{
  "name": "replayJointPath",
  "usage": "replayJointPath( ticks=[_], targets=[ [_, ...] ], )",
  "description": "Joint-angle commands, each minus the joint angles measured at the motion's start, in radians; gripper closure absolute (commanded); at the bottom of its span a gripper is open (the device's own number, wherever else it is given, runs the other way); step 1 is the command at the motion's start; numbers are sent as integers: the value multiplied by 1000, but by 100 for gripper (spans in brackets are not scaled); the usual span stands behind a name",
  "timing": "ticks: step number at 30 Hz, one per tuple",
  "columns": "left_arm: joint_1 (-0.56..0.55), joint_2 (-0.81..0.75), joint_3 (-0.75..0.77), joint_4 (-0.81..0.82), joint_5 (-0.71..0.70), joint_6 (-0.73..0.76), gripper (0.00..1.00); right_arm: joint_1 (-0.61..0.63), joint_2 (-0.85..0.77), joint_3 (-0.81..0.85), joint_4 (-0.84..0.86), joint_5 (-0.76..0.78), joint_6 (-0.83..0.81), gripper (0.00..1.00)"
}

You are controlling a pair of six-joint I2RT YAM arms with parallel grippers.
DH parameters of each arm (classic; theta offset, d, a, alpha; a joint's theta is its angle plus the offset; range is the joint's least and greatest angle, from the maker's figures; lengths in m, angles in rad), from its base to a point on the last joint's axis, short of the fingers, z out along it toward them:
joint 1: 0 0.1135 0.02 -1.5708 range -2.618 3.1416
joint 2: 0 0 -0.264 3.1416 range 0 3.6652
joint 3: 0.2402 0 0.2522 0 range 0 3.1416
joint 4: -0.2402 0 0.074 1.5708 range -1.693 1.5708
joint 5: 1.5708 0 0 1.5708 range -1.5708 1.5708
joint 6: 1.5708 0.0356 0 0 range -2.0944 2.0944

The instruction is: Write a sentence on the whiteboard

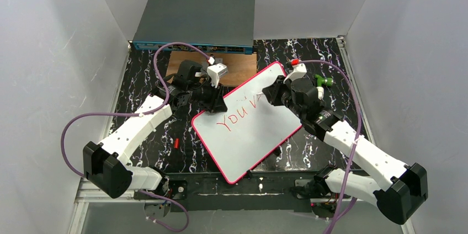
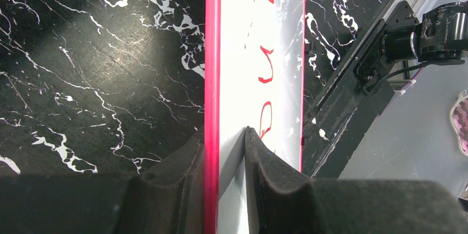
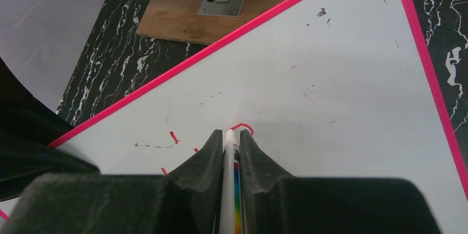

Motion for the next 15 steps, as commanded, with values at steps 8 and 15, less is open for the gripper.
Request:
replayJointPath(
  ticks=[8,15],
  targets=[
    [-7,19,4,-67,-166,137,100,0,-79,-76,-5,-25,37,99],
    [-7,23,9,-67,-163,134,100,0,-105,-113,-24,13,34,99]
  ],
)
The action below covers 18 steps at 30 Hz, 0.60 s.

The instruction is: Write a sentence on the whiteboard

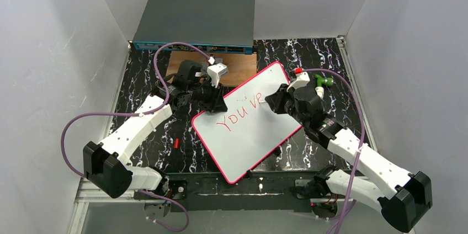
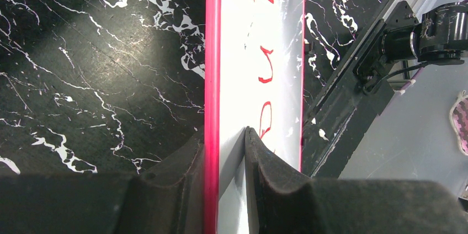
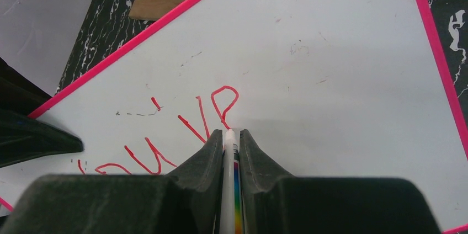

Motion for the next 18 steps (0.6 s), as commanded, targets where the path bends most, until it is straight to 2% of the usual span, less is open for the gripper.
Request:
replayJointPath(
  ticks=[1,9,18],
  targets=[
    [-7,23,6,-67,-164,133,100,-1,-19,-15,-11,41,-4,99],
    [-7,19,3,-69,-164,134,100,-11,2,33,-57,146,-59,99],
    [-7,17,4,-71,-167,134,100,-41,15,99,-67,129,-108,99]
  ],
)
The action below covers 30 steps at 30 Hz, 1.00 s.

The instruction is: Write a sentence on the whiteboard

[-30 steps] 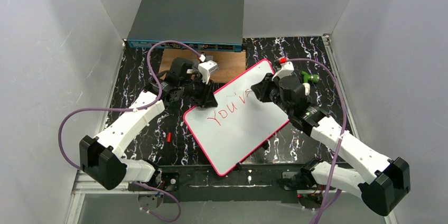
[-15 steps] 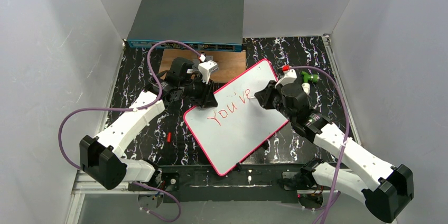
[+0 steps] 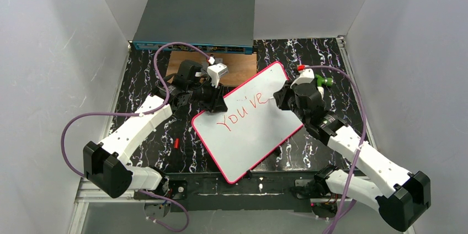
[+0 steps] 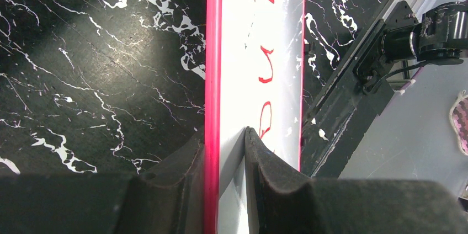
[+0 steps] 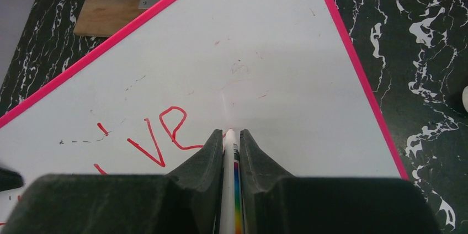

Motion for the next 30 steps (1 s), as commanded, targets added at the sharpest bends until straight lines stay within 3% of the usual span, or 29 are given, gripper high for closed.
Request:
replayJointPath(
  ticks=[1,9,16,30],
  targets=[
    [-7,15,5,-70,-167,134,100,-9,-5,77,-2,-13,-51,99],
    [-7,9,11,-73,-176,141,100,-8,-140,107,-76,-217,-66,99],
    [-7,1,-2,-56,-169,129,100,-8,-269,57,-170,-223,-47,99],
    [-8,-15,-21,-30,-159,103,100,20,-304,-13,-160,-391,-49,99]
  ],
)
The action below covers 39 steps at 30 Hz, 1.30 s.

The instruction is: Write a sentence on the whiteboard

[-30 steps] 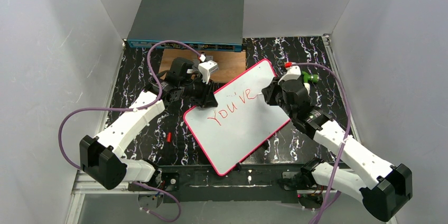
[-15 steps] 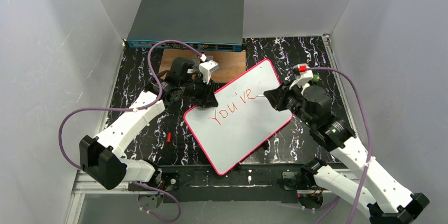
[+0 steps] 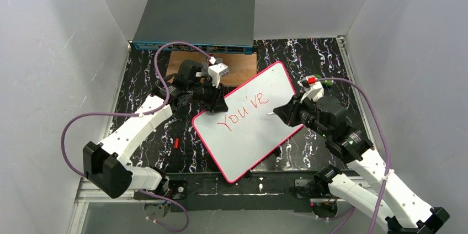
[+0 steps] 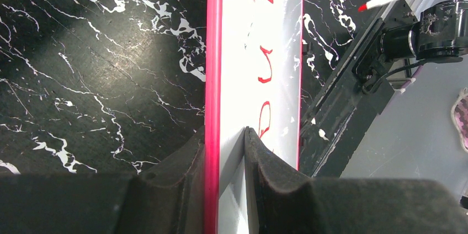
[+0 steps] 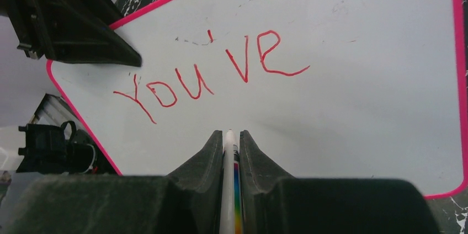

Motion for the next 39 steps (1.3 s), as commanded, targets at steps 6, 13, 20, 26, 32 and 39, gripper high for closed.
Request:
replayJointPath(
  ticks=[6,13,20,26,32,39],
  targets=[
    [-2,-20,-32,-16,-141,71,100,115,3,-43,60,-31,-6,99],
    [-2,-25,-38,-19,-146,55,100,307,34,-60,101,126,6,99],
    [-2,-26,-45,-17,-180,12,100,444,60,-108,224,241,-2,99],
    [-2,-26,-43,-17,-188,-1,100,481,160,-118,331,192,-21,99],
    [-2,-33,-48,-19,-194,7,100,524,273,-93,438,154,-53,99],
    [-2,-37,-55,-19,-198,13,100,547,329,-67,453,130,-61,99]
  ],
)
